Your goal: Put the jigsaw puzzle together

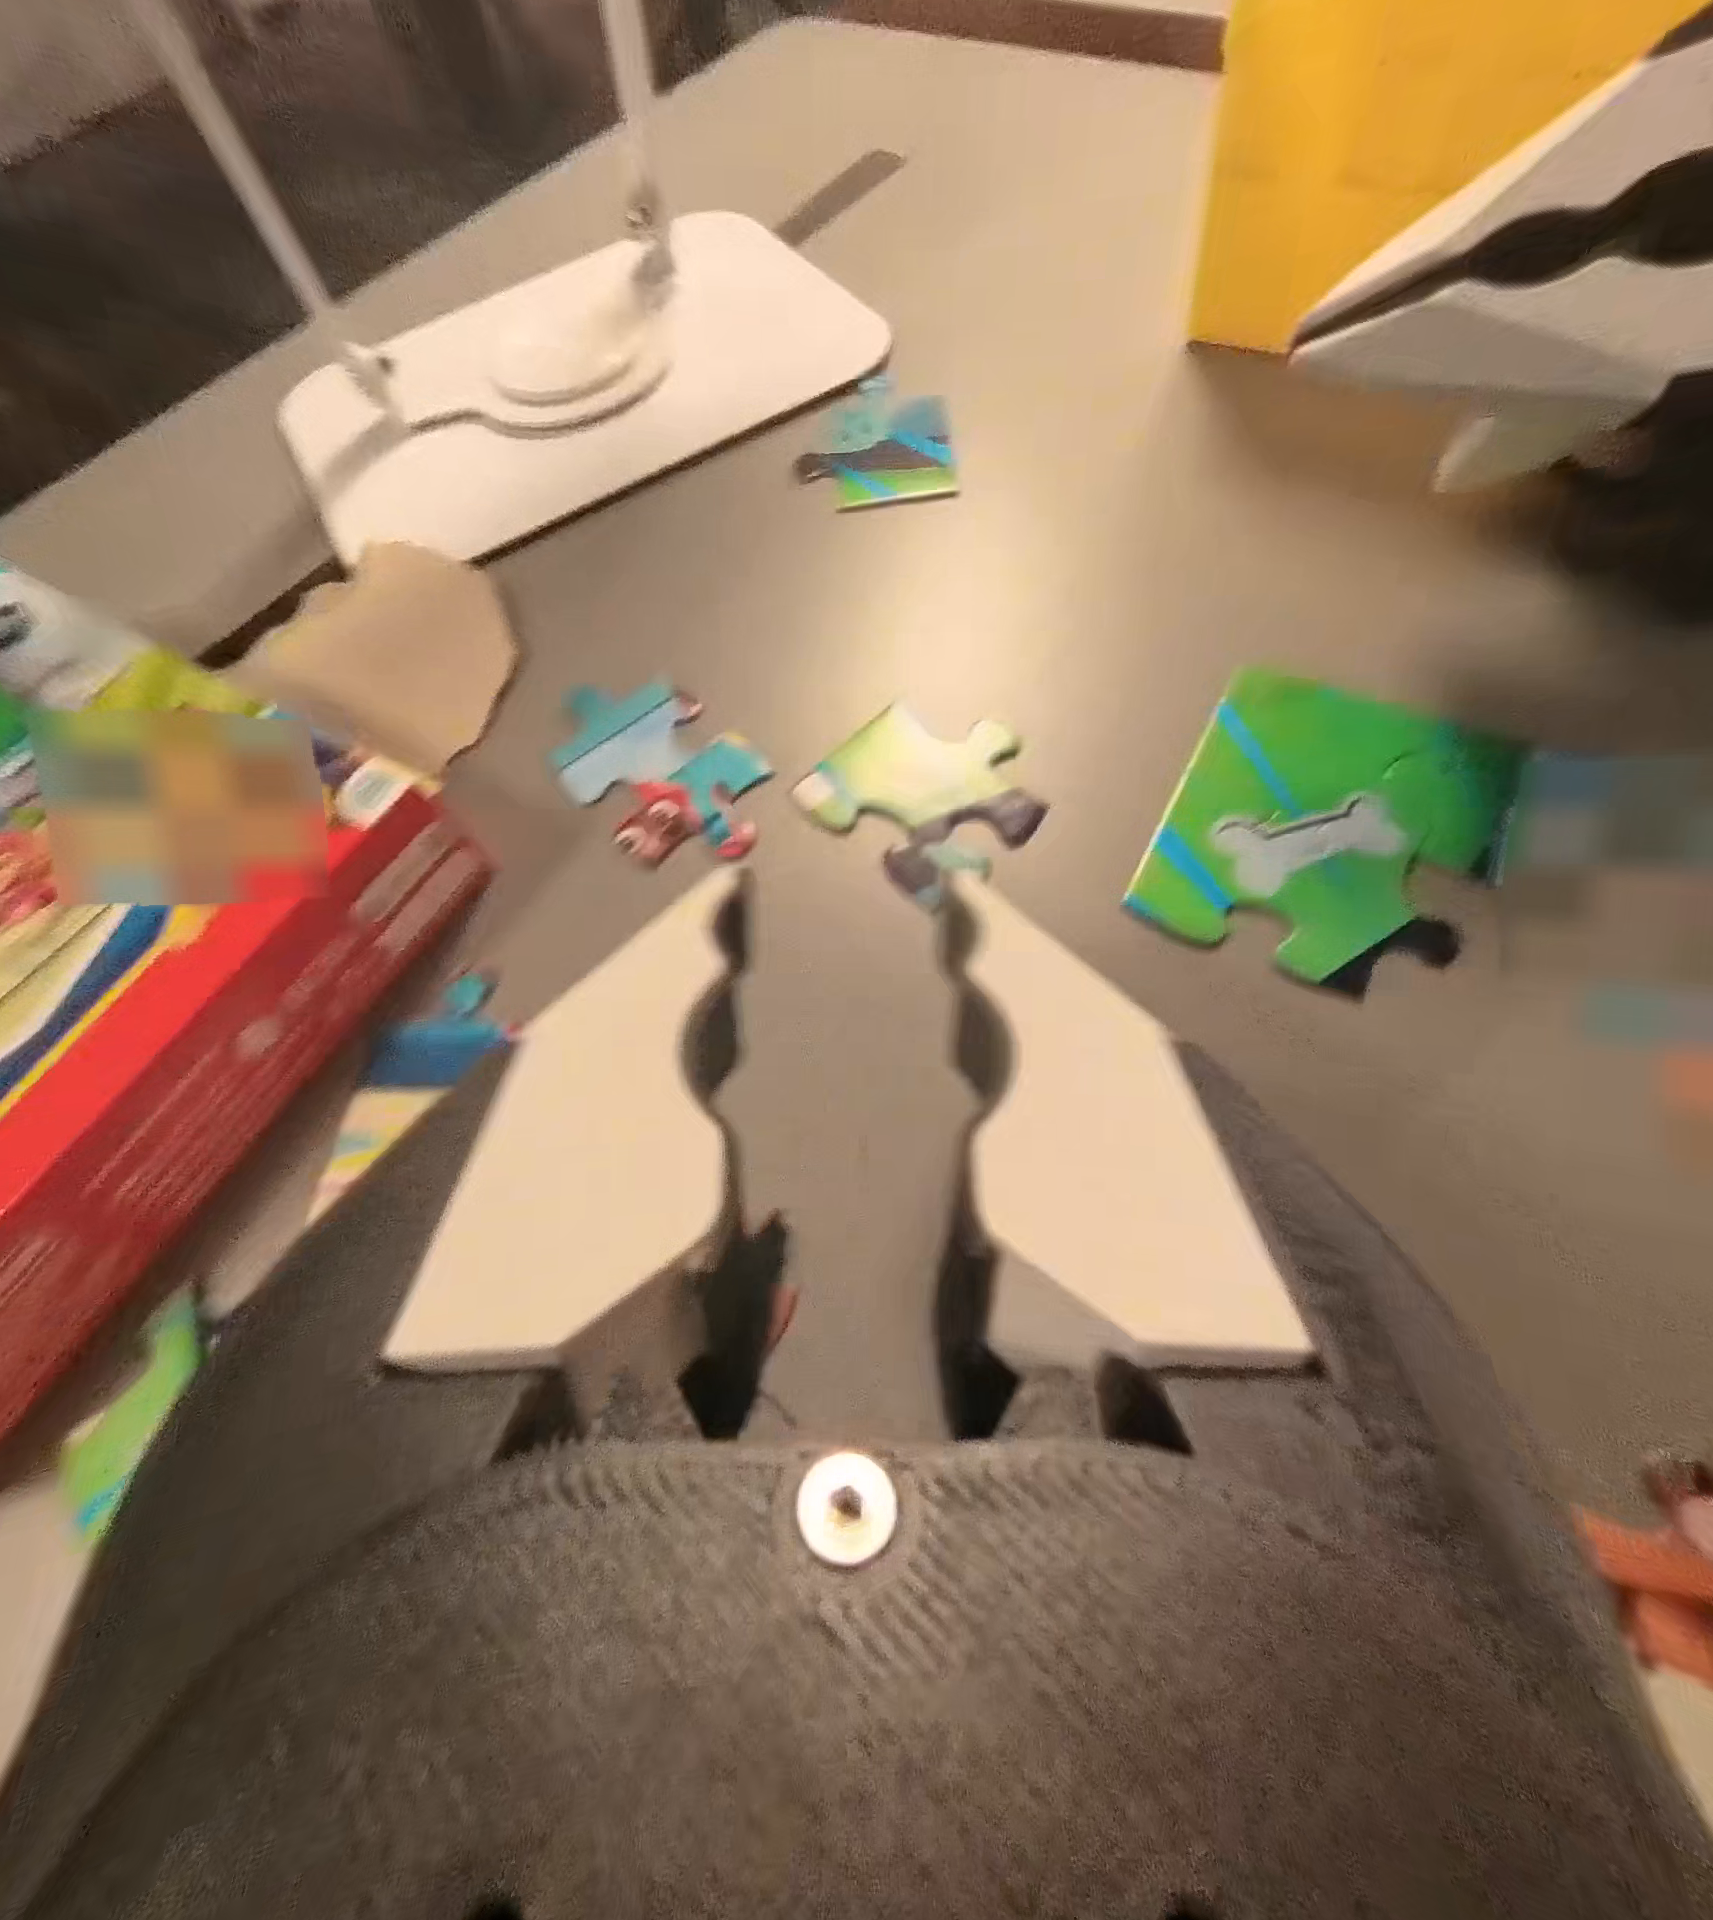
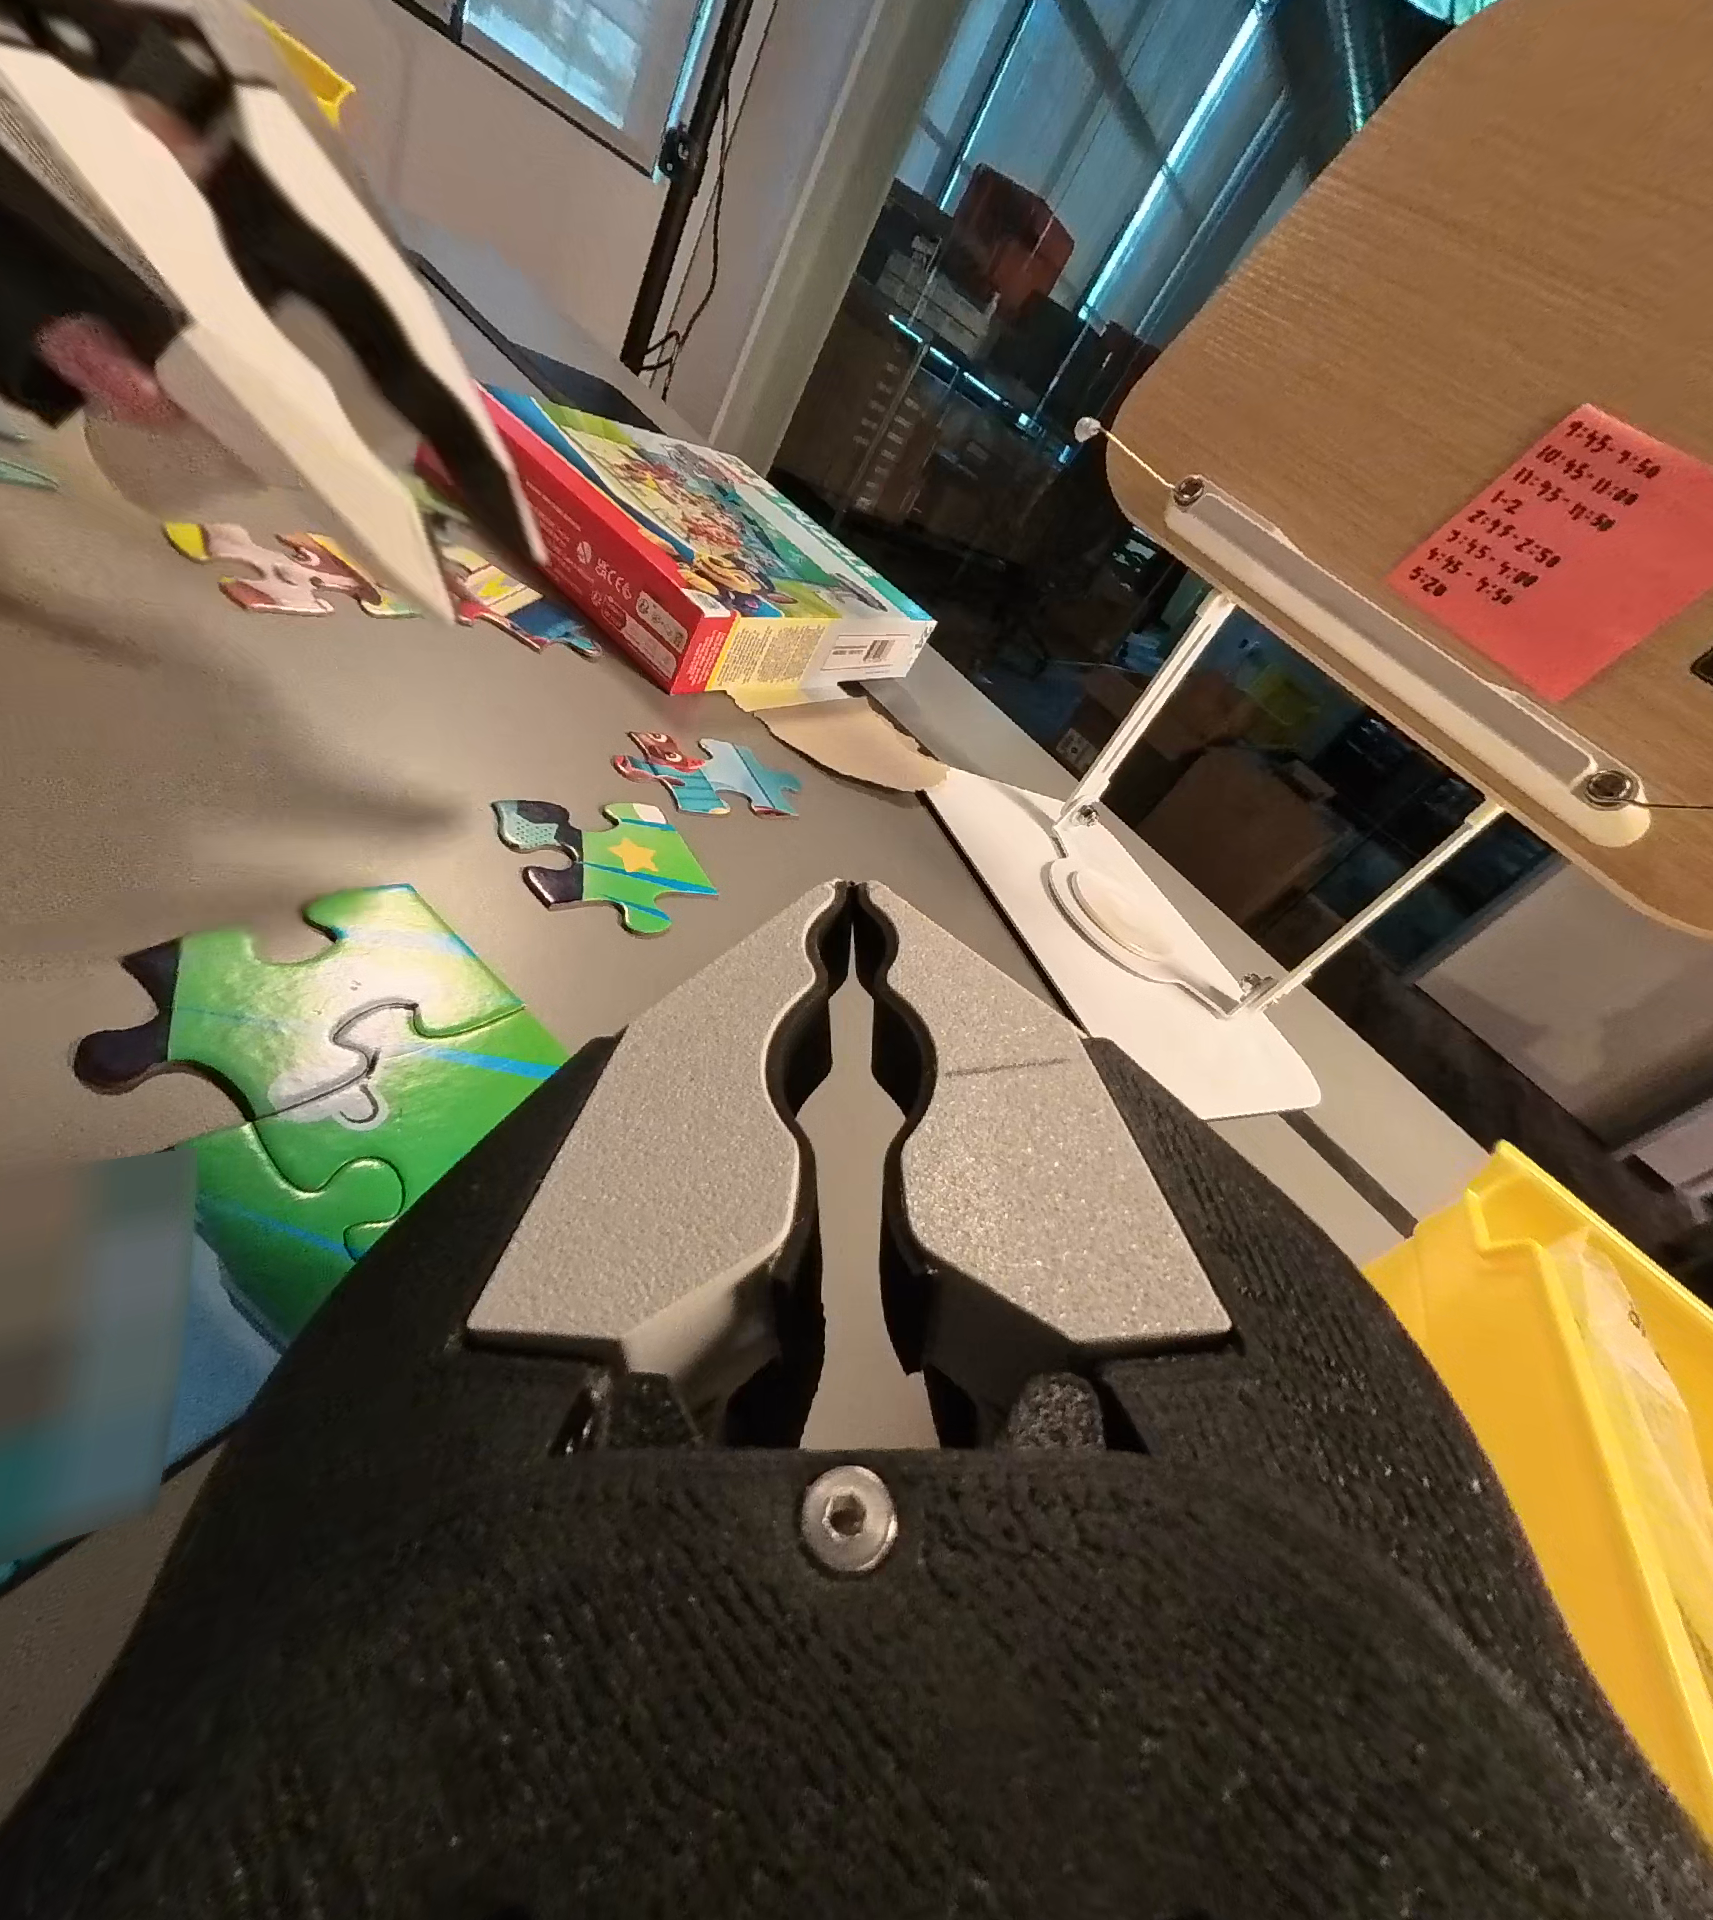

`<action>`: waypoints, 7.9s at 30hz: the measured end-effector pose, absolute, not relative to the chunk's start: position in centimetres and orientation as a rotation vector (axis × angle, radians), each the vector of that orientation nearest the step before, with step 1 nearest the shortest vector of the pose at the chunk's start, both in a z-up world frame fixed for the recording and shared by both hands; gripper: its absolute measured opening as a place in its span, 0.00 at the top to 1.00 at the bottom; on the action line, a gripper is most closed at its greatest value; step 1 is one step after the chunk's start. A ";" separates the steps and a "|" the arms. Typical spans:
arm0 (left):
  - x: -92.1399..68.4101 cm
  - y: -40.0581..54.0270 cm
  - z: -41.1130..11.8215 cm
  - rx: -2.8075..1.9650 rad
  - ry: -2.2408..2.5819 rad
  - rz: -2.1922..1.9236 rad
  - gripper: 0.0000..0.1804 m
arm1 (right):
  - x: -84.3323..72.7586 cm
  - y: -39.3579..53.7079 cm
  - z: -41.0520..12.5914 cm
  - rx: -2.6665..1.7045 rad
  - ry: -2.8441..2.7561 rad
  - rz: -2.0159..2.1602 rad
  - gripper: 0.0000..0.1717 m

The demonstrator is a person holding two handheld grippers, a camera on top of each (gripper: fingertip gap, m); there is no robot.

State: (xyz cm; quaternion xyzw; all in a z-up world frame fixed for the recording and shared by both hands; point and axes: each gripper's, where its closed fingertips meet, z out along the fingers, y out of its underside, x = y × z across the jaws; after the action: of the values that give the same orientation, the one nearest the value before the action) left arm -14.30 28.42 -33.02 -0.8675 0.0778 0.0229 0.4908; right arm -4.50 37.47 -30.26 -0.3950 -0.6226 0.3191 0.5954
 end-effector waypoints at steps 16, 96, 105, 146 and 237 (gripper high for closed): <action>-11.7 34.0 -38.6 -2.460 1.062 -0.339 0.63 | -4.3 37.9 -30.1 -0.948 -1.421 0.788 1.00; -4.6 22.5 -38.4 -2.504 0.652 -0.143 0.67 | -4.8 36.0 -31.4 -0.874 -1.550 0.755 1.00; -2.9 23.2 -36.5 -2.383 0.638 -0.327 0.81 | -4.8 36.0 -31.4 -0.874 -1.548 0.757 1.00; -2.9 26.4 -38.1 -2.358 0.817 -0.207 1.00 | -2.1 27.5 -38.1 -1.048 -2.278 1.070 1.00; -3.8 21.8 -38.5 -2.354 0.924 -0.104 1.00 | -3.4 27.8 -38.0 -1.133 -2.191 1.006 1.00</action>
State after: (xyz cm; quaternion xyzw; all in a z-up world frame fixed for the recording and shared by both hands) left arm -3.77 21.79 -38.51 -0.8871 0.3482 -0.0391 0.3005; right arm -3.36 27.78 -37.99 -0.4134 -0.7990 0.3670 0.2367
